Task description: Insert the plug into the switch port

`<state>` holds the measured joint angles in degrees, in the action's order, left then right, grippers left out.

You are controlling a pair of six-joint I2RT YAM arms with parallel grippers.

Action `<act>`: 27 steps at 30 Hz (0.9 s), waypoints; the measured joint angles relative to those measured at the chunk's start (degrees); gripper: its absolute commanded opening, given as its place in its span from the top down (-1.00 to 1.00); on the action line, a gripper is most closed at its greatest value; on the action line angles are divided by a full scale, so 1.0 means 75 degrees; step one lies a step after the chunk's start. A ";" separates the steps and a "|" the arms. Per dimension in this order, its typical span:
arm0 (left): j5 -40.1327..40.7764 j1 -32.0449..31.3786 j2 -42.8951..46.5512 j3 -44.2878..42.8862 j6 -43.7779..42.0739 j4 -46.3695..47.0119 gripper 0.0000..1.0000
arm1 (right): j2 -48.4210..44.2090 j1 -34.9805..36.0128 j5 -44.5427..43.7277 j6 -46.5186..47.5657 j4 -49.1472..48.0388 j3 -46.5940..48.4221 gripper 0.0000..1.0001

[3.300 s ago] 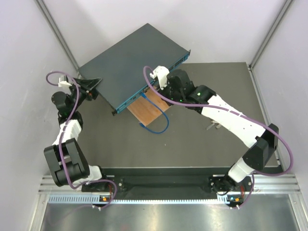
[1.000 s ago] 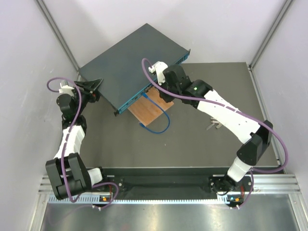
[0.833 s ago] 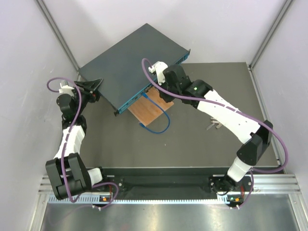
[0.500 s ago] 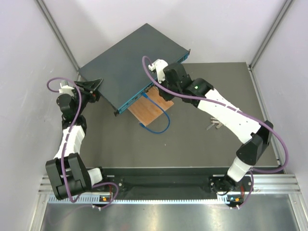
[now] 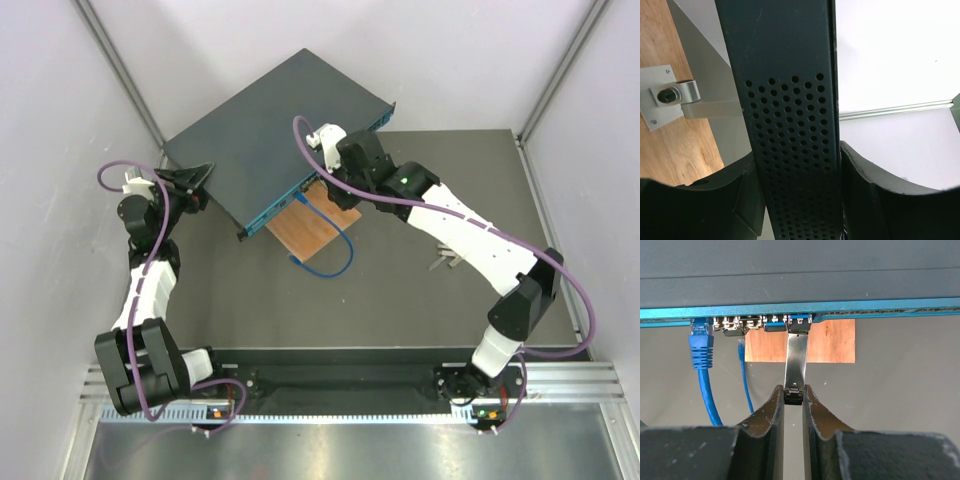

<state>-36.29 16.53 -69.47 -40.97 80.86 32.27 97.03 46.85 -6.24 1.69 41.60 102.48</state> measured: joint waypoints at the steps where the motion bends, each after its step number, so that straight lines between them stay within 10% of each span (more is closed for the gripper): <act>1: 0.0003 0.0000 0.0000 0.0000 0.0000 0.0000 1.00 | 0.0000 0.0000 0.0000 0.0000 0.0000 0.0000 1.00; 27: 0.0006 0.0000 0.0015 -0.0003 -0.0009 -0.0052 1.00 | 0.0082 -0.0003 -0.0012 0.0539 -0.0070 0.0000 1.00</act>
<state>-36.25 16.53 -69.36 -40.99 80.79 31.88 97.65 46.83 -6.33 5.74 41.08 102.48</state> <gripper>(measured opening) 0.571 0.130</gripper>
